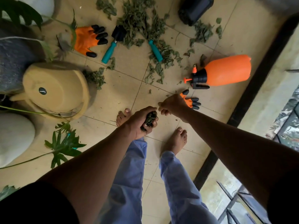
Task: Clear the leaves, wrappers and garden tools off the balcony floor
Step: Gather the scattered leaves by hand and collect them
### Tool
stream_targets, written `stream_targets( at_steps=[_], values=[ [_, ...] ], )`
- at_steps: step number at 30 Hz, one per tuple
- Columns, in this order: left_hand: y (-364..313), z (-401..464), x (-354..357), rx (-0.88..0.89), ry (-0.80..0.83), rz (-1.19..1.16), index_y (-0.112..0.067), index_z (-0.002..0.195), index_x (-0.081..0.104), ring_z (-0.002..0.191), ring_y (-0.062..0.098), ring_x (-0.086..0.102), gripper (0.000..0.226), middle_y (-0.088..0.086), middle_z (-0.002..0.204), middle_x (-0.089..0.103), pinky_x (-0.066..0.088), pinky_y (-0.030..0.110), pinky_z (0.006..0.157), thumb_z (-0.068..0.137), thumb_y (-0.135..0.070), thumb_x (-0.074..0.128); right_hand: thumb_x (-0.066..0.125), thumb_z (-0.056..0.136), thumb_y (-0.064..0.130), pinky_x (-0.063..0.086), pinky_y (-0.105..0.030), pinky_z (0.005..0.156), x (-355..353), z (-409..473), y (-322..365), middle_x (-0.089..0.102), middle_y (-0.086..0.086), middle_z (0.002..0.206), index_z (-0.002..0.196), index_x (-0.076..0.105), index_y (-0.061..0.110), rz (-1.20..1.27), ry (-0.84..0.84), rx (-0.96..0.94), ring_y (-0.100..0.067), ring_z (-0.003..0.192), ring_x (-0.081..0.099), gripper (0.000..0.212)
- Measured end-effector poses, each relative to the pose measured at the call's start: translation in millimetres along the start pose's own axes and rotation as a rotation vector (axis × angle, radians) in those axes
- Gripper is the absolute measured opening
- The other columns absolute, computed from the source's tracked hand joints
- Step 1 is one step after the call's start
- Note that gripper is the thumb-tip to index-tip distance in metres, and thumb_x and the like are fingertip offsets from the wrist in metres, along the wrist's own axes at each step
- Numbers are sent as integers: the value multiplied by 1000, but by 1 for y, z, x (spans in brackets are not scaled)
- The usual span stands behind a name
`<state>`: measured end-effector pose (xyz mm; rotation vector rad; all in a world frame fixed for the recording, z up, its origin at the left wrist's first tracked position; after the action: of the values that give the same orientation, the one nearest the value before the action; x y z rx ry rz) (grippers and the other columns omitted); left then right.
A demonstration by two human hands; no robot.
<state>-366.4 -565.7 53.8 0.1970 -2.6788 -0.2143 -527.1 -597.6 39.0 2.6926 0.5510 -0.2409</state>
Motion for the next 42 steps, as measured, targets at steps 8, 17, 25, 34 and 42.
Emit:
stream_targets(
  at_steps=[8, 17, 25, 34, 42],
  values=[
    [-12, 0, -14, 31, 48, -75, -21, 68, 53, 49, 4, 49, 33, -4, 66, 52, 23, 11, 30, 99, -31, 55, 60, 94, 9, 31, -12, 31, -22, 22, -33, 70, -11, 64, 68, 69, 2, 220, -313, 376, -13, 35, 55, 29],
    [-25, -10, -39, 44, -30, -23, -20, 72, 54, 48, 5, 50, 28, -2, 65, 54, 18, 12, 33, 98, -30, 57, 51, 84, -3, 63, -41, 71, -44, 17, -32, 66, -4, 130, 139, 59, 32, -34, -301, 239, -28, 84, 75, 65],
    [-42, -26, -42, 69, -21, -21, -20, 74, 53, 50, 7, 49, 26, -1, 67, 53, 20, 12, 32, 97, -30, 60, 51, 78, 6, 58, -46, 91, -39, 19, 6, 71, -6, 120, 118, 69, 34, -221, -332, 119, -35, 106, 66, 52],
    [-63, 6, -67, 111, -81, -71, -21, 73, 53, 47, 6, 50, 28, -1, 67, 52, 23, 12, 29, 98, -31, 59, 63, 83, 15, 43, -27, 75, -31, 83, 36, 71, -1, 105, 114, 68, 25, -388, -368, -123, -24, 101, 64, 33],
    [-71, 81, -82, 142, -109, -86, -21, 63, 67, 48, 5, 49, 39, -2, 66, 52, 22, 11, 30, 99, -31, 57, 68, 88, 33, 44, -36, 79, -11, 165, 26, 47, -14, 135, 139, 48, 25, -656, -367, -224, -38, 121, 52, 55]
  ],
)
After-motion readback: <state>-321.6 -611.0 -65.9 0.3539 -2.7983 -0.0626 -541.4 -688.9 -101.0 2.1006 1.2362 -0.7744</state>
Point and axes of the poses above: each hand's wrist, its own z-axis towards the middle knuckle, its own x-axis out of the palm, y = z × x, the point moved 4 cm from there along z, towards the middle knuckle
